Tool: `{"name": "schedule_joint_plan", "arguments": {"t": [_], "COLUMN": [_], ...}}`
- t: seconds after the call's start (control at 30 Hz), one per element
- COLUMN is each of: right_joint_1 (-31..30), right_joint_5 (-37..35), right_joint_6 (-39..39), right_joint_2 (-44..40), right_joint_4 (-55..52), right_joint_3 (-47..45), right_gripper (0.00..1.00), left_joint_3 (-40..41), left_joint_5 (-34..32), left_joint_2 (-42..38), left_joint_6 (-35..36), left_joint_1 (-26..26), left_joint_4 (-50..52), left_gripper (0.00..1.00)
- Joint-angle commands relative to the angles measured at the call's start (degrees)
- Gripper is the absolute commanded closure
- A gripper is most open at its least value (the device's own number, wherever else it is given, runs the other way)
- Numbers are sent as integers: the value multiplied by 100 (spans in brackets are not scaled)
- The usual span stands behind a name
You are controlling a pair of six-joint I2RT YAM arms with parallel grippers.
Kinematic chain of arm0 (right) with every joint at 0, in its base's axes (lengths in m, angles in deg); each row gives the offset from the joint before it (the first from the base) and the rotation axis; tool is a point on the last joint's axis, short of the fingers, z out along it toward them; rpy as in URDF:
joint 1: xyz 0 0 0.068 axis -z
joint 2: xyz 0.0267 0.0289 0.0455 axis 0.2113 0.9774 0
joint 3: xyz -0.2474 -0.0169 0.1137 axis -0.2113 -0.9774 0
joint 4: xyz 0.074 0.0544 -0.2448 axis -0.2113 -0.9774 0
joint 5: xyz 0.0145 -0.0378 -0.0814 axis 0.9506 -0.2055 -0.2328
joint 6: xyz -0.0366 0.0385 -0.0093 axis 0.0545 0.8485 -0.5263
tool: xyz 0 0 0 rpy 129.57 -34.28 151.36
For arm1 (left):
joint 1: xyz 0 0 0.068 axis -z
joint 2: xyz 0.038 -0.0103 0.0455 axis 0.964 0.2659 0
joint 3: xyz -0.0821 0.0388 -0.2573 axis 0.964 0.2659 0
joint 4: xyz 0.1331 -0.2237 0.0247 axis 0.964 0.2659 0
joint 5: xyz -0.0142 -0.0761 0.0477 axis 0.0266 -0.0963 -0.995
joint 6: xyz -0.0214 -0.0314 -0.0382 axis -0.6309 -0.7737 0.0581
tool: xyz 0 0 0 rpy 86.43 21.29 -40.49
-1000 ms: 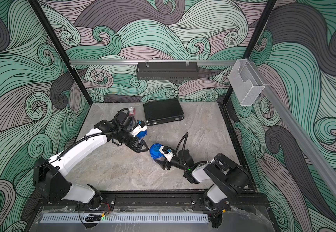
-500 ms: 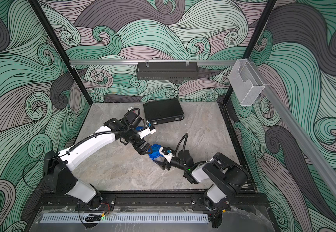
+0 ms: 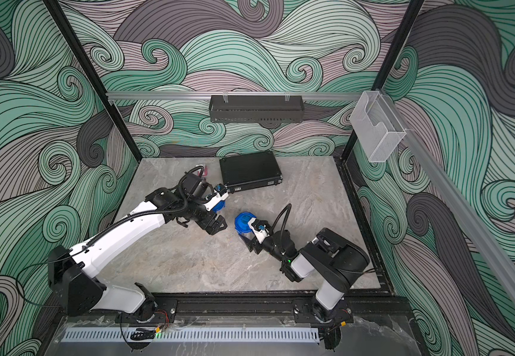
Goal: Take out toiletry kits
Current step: Place the container at the center of the board.
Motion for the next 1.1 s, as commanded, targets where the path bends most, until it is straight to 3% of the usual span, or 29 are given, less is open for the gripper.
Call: {"name": "schedule_joint_plan", "arguments": {"t": [0.0, 0.27, 0.37, 0.73, 0.9, 1.07], "right_joint_1": [43, -8, -32, -120, -85, -11], "right_joint_5": [-729, -952, -908, -862, -1049, -853], "right_joint_6": [187, 753, 977, 1624, 2467, 2489], "right_joint_2": [209, -53, -527, -4287, -6195, -6309], "right_joint_4": [299, 291, -113, -5176, -7745, -9413], "right_joint_3": [212, 48, -104, -103, 337, 1310], "right_gripper": [20, 1, 1, 1, 1, 7], "left_joint_3": [140, 340, 334, 572, 542, 189], "left_joint_5": [-280, -354, -373, -85, 89, 498], "left_joint_2": [-304, -534, -615, -1184, -1090, -550], "left_joint_6": [-345, -616, -771, -1323, -1408, -1591], "left_joint_1": [1, 1, 1, 1, -8, -7], "left_joint_4": [-391, -404, -347, -396, -457, -835], "left_gripper": [4, 4, 4, 9, 12, 18]}}
